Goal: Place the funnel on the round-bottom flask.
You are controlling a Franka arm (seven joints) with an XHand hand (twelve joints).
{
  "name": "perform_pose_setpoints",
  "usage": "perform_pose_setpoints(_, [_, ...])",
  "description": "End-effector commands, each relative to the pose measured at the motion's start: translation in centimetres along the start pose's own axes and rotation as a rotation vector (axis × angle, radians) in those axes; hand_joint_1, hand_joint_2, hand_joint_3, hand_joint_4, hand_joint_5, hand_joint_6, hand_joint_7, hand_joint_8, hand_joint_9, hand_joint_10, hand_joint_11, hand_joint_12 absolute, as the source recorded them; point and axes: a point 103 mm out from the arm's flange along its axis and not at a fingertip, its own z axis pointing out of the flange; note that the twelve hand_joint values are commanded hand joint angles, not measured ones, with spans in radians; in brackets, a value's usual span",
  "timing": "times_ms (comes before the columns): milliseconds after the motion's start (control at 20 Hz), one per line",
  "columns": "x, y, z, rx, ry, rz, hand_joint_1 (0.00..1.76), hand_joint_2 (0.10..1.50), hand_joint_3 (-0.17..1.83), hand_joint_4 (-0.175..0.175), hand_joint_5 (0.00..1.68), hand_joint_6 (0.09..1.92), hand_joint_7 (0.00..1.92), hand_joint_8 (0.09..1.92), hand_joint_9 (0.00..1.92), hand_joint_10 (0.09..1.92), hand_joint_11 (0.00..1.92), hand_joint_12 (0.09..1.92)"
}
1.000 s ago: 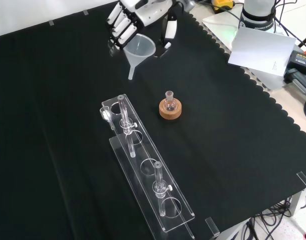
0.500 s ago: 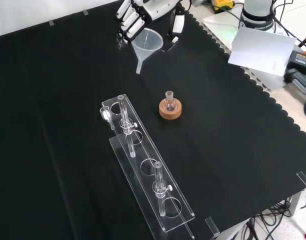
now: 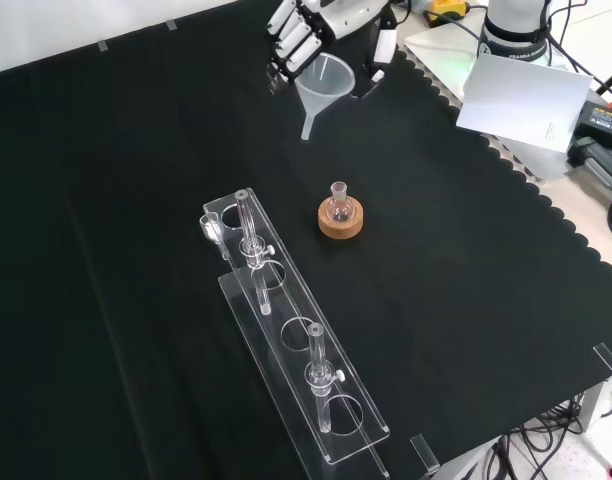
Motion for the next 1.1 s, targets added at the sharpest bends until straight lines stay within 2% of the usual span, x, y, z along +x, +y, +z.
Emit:
perform_pose_setpoints(50, [0.8, -0.9, 2.7, 0.013, 0.036, 0.017, 0.88, 0.72, 0.61, -0.012, 0.65, 0.15, 0.52, 0.62, 0.78, 0.49, 0.58, 1.28])
perform_pose_setpoints(200, [1.5, -1.0, 4.0, -0.013, 0.042, 0.009, 0.89, 0.72, 0.61, -0.012, 0.65, 0.15, 0.52, 0.62, 0.78, 0.49, 0.58, 1.27])
perform_pose_setpoints(600, [2.1, -0.7, 7.3, 0.031, 0.06, 0.01, 0.89, 0.72, 0.61, -0.013, 0.64, 0.16, 0.53, 0.62, 0.79, 0.48, 0.6, 1.27])
perform_pose_setpoints(1100, [2.7, -0.3, 9.6, 0.073, 0.061, -0.002, 0.89, 0.72, 0.61, -0.014, 0.65, 0.17, 0.53, 0.62, 0.8, 0.48, 0.61, 1.26])
